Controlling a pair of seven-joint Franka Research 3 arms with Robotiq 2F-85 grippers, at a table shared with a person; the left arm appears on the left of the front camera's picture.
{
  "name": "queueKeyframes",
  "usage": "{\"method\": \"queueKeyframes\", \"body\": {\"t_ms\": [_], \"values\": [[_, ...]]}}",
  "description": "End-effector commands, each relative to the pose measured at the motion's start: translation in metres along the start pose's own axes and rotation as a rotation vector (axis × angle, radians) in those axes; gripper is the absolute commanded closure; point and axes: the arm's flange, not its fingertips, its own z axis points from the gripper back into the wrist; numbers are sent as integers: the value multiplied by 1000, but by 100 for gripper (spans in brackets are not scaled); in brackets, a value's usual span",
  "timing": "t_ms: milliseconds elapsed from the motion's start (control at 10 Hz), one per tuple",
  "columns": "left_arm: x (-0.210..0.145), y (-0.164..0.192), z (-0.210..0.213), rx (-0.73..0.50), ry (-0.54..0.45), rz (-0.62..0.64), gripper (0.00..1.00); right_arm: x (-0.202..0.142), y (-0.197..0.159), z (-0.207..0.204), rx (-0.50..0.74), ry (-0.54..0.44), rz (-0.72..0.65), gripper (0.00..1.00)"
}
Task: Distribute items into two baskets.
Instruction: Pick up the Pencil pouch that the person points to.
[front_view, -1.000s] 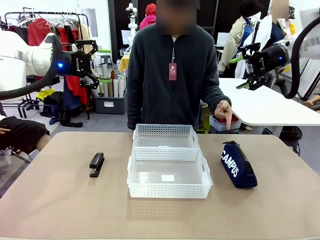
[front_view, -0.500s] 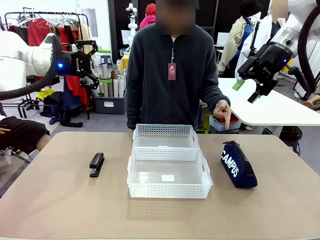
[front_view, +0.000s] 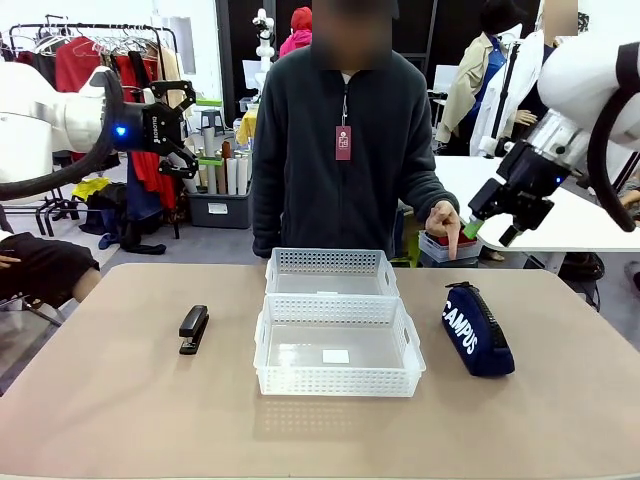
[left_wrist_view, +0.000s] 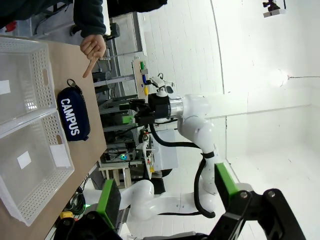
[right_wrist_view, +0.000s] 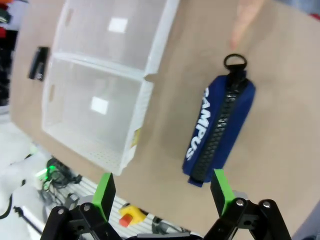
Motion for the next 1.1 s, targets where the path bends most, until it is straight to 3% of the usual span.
{"method": "queueKeyframes", "body": {"t_ms": [0,100,400,700,1000], "values": [[-2,0,1,6,0,-3,0,6,1,1,70,69,-51,0],[-2,0,1,6,0,-3,0,0,0,0,0,0,0,0],[-2,0,1,6,0,-3,0,-1,-5,-6,9,21,-13,0],[-2,0,1,6,0,-3,0,-6,-6,-60,-242,-69,26,0],[-2,0,1,6,0,-3,0,-13,-5,-94,-357,-57,20,0]]}}
